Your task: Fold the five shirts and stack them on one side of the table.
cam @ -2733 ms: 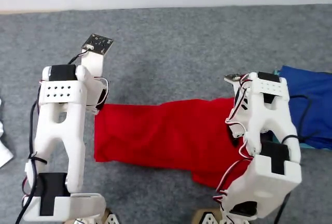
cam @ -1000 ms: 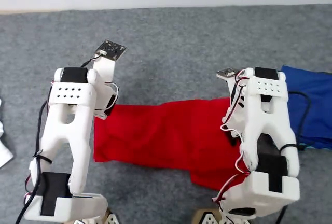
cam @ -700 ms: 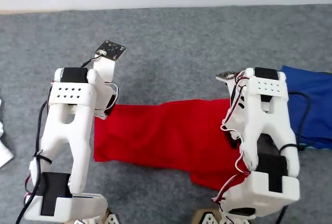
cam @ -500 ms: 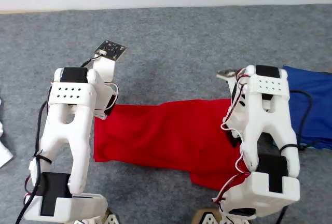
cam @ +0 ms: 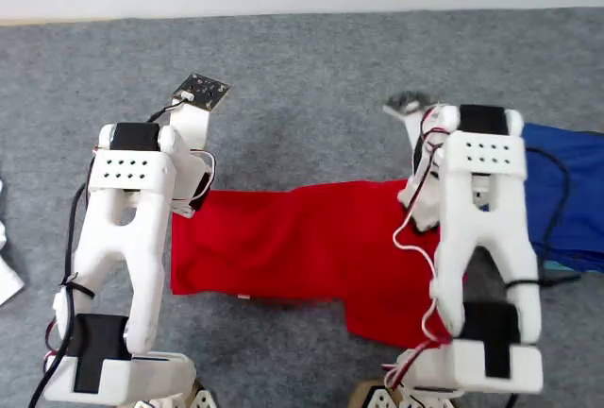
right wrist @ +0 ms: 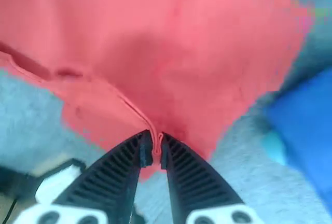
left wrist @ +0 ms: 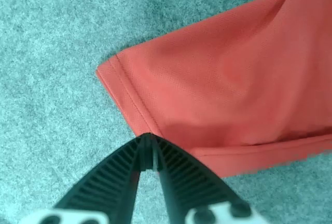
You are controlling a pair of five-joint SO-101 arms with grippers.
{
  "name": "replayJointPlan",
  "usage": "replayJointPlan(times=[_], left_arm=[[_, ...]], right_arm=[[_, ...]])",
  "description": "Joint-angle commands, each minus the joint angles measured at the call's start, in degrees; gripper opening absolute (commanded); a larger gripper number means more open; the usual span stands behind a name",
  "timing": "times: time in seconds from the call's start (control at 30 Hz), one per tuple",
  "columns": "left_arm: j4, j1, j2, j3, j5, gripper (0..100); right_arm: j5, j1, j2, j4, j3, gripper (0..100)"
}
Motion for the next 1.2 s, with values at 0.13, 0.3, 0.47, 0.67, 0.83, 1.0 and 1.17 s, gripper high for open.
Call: replayJointPlan(times=[0.13, 0.3, 0.47, 0.67, 0.83, 1.0, 1.17], left_arm=[[-0.6, 0.4, -2.4, -0.6, 0.4, 0], [-0.6, 0.4, -2.4, -0.5, 0.4, 0], [2.2, 0.6, -2.2, -0.2, -0.1, 0], [8.4, 5.3, -0.4, 4.3, -4.0, 1], [5.6, 3.3, 0.3, 8.7, -8.4, 12], [2.1, -1.2, 0.7, 8.9, -14.7, 16], [-0.5, -4.0, 0.9, 9.1, -19.3, 18]], right_arm=[[0.2, -0.1, -7.3, 1.9, -4.9, 1.0], [0.1, 0.1, -5.1, 2.1, -4.9, 1.0], [0.0, 0.2, -3.9, 2.2, -4.8, 1.0], [0.1, 0.3, -4.1, 2.1, -1.4, 1.0], [0.1, 0.3, -3.9, 1.5, 1.2, 1.0], [0.4, 0.3, -3.8, 0.5, 1.3, 1.0], [0.4, 0.2, -3.7, -0.2, 1.3, 1.0]])
